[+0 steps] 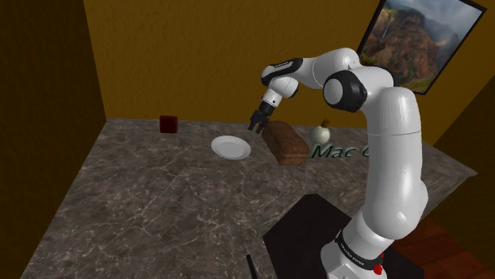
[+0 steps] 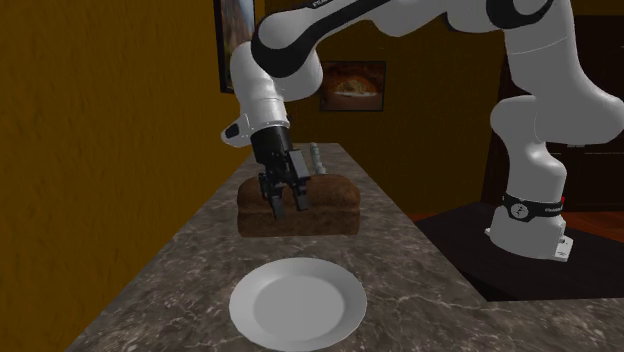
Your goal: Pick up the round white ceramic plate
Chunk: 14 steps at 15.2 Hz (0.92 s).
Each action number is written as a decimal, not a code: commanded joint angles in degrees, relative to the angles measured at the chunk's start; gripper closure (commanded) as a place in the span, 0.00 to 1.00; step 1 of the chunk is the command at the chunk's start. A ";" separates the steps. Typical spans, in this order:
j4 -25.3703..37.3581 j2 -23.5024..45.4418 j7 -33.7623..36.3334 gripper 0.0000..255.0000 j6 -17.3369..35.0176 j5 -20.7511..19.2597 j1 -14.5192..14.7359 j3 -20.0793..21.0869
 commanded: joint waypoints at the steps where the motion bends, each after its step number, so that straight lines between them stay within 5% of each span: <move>1: 6.70 5.68 -1.25 0.00 -1.89 1.93 -2.21 1.25; 4: 16.55 13.24 -1.47 0.00 -4.52 3.78 -4.84 3.16; 13: 16.05 16.33 -3.27 0.00 -1.44 4.70 -5.01 3.78; 14: 16.34 16.47 -3.20 1.00 -1.57 4.69 -5.07 3.80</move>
